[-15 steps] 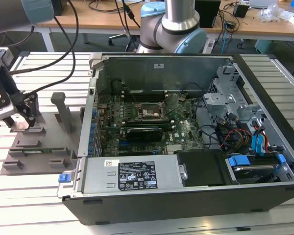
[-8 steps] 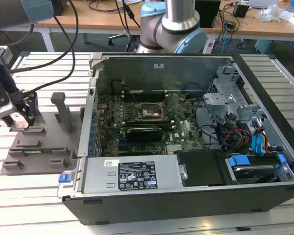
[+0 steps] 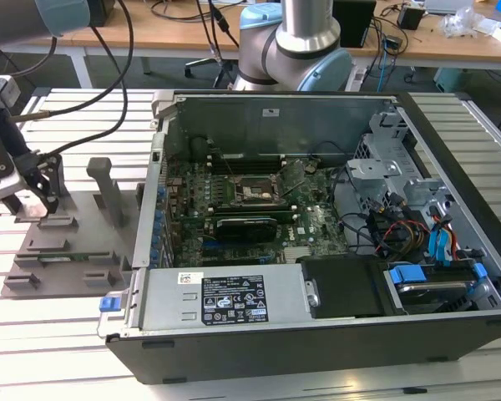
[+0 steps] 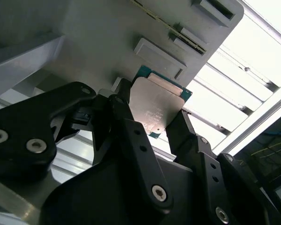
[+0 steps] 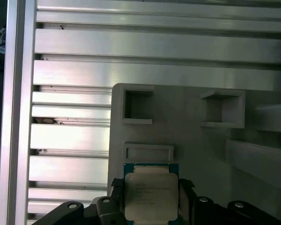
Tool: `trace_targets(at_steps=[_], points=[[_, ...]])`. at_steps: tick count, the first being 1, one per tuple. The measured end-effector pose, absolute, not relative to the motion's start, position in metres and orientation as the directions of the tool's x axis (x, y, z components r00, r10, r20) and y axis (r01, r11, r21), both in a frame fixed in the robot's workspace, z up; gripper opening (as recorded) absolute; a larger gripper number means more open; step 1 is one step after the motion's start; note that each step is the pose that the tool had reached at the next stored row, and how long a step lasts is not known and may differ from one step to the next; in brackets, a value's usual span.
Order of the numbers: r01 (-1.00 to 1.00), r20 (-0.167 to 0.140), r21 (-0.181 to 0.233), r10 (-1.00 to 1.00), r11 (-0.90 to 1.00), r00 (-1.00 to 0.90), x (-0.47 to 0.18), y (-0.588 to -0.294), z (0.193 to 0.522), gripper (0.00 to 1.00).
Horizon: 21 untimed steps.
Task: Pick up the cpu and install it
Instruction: 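Pick up the cpu and move it towards the insertion slot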
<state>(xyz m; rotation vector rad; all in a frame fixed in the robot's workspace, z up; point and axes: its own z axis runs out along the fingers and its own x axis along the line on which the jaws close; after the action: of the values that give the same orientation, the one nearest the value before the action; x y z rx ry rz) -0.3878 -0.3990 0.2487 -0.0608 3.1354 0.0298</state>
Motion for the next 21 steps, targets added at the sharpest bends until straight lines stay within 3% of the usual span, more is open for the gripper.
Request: trace_targets(at_steps=[21], points=[[-0.039, -0.006, 0.019, -0.039, 0.999, -0.999, -0.388, -0.399, 0.259, 0.55]])
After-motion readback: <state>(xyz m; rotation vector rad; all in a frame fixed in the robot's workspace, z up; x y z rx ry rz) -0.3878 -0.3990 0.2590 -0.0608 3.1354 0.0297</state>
